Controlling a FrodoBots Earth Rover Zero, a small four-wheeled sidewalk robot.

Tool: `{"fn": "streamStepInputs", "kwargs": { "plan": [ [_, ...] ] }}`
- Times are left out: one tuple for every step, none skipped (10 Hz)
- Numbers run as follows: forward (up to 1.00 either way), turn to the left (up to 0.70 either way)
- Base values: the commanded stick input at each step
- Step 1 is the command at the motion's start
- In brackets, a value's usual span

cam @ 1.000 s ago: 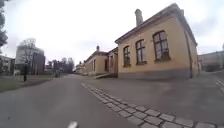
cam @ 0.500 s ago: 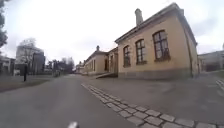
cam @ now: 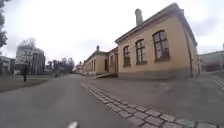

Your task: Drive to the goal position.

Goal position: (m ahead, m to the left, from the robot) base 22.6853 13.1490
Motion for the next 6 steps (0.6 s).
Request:
{"fn": "streamStepInputs", "kwargs": {
  "plan": [
    [0.46, 0.24],
    [0.22, 0.00],
    [0.00, 0.00],
    [0.00, 0.00],
    [-0.67, 0.00],
    [-0.14, 0.00]
  ]
}}
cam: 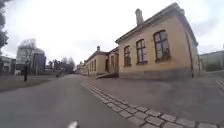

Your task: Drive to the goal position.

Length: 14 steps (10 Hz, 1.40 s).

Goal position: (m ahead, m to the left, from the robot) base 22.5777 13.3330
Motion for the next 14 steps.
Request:
{"fn": "streamStepInputs", "kwargs": {
  "plan": [
    [0.00, 0.00],
    [0.00, 0.00],
    [0.00, 0.00],
    [0.00, 0.00],
    [0.00, 0.00],
    [0.00, 0.00],
    [0.00, 0.38],
    [0.00, 0.70],
    [0.00, 0.70],
    [0.00, 0.70],
    [0.00, 0.70],
    [0.00, 0.70],
    [0.00, 0.70],
    [0.00, 0.28]
  ]
}}
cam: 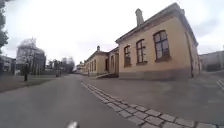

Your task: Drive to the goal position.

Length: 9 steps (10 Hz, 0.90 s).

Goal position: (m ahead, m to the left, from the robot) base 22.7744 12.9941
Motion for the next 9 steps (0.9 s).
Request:
{"fn": "streamStepInputs", "kwargs": {
  "plan": [
    [0.00, 0.20],
    [0.00, 0.63],
    [0.00, 0.70],
    [0.00, 0.70],
    [0.00, 0.70],
    [0.00, 0.70],
    [0.00, 0.70],
    [0.00, 0.70],
    [0.00, 0.70]
  ]
}}
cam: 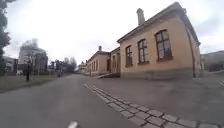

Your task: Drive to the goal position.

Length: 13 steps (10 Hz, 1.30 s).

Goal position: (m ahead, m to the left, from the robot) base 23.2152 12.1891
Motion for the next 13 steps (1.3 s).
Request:
{"fn": "streamStepInputs", "kwargs": {
  "plan": [
    [0.00, 0.70],
    [0.00, 0.70],
    [0.00, 0.70],
    [0.00, 0.70],
    [0.00, 0.70],
    [0.00, 0.70],
    [0.00, 0.40],
    [0.00, 0.00],
    [0.00, 0.00],
    [0.00, 0.00],
    [0.11, 0.00],
    [0.70, 0.00],
    [0.70, 0.00]
  ]
}}
